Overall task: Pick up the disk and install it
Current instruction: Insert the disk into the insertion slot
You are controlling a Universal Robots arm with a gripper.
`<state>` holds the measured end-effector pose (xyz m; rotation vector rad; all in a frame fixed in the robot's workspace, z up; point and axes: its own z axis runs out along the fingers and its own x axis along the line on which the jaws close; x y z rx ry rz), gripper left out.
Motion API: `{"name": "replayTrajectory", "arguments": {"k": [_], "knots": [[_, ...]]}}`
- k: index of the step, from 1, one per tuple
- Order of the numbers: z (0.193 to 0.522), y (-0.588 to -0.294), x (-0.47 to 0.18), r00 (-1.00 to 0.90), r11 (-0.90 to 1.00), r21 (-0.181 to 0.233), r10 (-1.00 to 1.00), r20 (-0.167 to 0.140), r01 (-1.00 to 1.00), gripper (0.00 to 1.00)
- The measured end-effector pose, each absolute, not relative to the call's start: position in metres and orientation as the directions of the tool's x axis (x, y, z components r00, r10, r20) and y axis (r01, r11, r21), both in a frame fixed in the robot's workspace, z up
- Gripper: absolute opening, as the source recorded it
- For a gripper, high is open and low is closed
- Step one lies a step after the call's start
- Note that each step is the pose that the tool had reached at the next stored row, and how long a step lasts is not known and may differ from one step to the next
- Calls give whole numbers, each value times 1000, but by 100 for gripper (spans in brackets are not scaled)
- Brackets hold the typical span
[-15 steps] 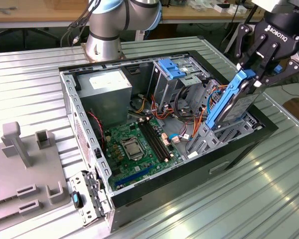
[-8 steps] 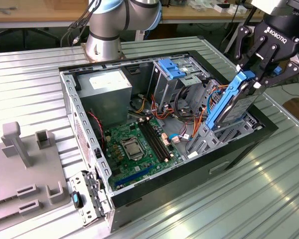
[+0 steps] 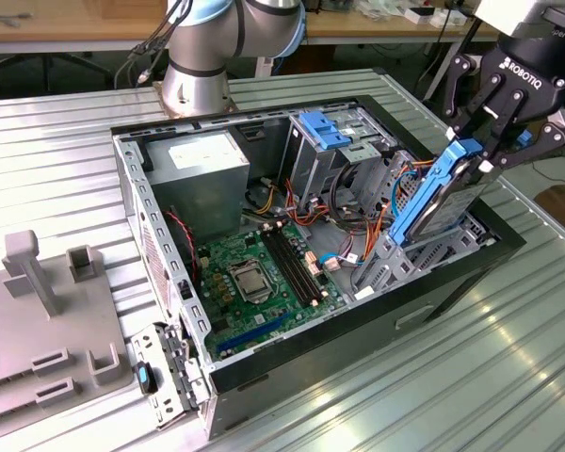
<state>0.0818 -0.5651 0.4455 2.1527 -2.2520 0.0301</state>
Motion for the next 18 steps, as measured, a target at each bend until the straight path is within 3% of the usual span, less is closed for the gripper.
{"name": "replayTrajectory", "arguments": {"k": [18], "knots": [[426, -565, 82, -45, 45, 10, -998, 32, -999, 37]]}}
